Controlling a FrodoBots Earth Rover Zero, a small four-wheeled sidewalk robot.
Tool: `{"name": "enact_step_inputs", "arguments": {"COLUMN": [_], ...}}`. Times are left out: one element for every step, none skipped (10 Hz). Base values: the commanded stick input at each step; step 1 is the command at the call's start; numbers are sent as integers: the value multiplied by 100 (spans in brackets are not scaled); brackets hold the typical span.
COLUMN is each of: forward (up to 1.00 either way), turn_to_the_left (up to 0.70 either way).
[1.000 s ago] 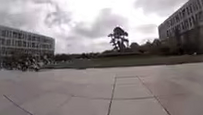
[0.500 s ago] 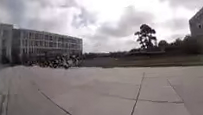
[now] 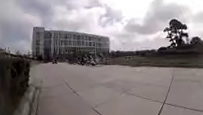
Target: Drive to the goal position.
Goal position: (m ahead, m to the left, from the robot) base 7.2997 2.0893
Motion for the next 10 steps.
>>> {"name": "enact_step_inputs", "arguments": {"forward": [0,0,0,0,0,0,0,0,0,0], "turn_to_the_left": [70,70,70,70,70,70,7,0,0,0]}}
